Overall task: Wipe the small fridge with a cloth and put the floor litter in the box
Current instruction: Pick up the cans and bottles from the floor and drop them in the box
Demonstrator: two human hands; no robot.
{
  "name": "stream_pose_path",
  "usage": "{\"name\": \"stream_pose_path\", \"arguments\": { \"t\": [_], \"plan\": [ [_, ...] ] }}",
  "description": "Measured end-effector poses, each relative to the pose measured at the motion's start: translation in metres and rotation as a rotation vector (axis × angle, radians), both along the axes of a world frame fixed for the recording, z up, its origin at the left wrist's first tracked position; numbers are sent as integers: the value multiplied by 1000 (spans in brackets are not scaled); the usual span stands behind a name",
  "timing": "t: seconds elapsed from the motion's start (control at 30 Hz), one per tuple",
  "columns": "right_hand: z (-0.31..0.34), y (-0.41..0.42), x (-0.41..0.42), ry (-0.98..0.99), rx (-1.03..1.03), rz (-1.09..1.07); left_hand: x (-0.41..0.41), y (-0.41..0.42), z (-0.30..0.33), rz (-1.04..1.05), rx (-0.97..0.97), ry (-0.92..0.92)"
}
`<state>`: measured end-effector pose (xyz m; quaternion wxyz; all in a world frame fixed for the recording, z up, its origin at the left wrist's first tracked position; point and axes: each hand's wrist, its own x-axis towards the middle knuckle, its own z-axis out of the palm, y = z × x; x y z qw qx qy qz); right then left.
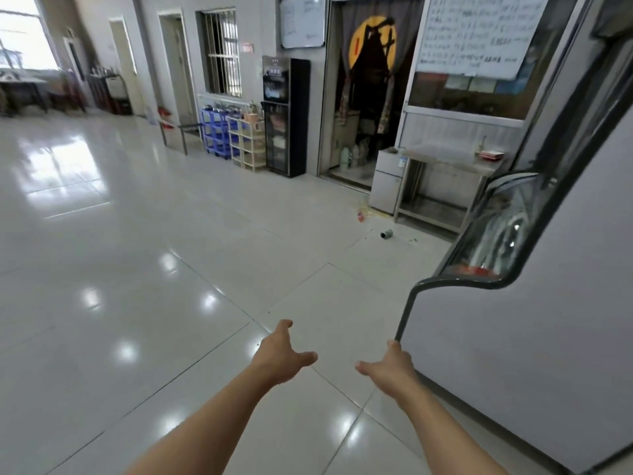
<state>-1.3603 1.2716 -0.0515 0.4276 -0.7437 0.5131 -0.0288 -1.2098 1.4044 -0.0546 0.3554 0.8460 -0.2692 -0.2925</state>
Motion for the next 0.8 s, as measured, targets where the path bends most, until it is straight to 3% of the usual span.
{"name": "stream_pose_path", "arguments": {
  "t": [0.4, 0.8],
  "plan": [
    [32, -29, 172, -50, -68, 52, 165, -22, 30, 28, -53, -84],
    [41, -211, 319, -78, -88, 11, 316, -199, 40, 12, -48, -104]
  ]
}}
